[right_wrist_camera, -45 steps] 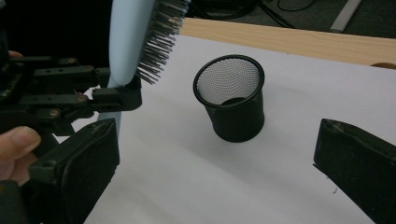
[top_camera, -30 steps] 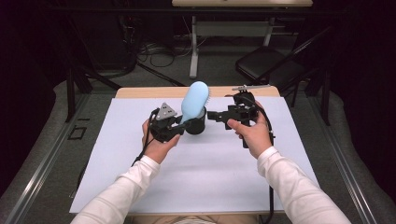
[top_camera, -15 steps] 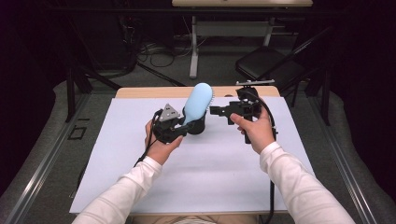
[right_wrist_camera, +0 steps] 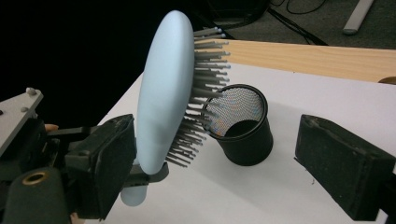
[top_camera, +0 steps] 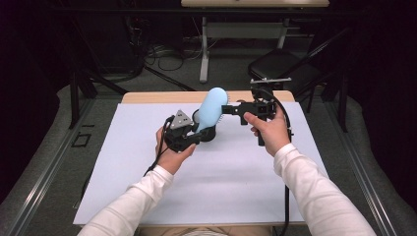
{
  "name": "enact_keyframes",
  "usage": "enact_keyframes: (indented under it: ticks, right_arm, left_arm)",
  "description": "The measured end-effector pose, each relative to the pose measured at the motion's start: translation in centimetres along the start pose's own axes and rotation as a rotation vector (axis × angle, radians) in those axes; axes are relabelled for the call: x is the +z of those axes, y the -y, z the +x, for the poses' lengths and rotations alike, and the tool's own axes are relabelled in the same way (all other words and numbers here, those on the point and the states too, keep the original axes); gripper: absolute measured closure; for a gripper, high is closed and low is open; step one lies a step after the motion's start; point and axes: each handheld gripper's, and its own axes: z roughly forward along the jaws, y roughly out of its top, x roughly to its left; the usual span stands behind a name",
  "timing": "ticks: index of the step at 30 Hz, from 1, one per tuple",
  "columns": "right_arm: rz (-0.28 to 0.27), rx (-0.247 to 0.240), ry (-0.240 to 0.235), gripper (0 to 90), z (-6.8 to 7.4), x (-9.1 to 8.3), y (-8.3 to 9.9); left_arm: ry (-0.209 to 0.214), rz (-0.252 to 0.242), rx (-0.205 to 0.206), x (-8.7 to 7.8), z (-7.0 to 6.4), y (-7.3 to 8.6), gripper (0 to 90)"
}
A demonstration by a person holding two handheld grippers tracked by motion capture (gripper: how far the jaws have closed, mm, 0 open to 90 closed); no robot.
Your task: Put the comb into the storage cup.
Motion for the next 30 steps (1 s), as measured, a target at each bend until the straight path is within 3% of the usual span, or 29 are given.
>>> enact_keyframes:
  ticks: [10, 30]
  right_arm:
    - [-0.012, 0.033, -0.024, 13.9, -0.3, 0.1, -0.5]
    - [-0.013, 0.039, -0.058, 18.2, -0.4, 0.3, -0.8]
  left_arm:
    - [0.021, -0.010, 0.010, 0.2, -0.8, -0.2, 69.6]
    - [0.060, -0.015, 0.021, 0.9, -2.1, -0.2, 69.6]
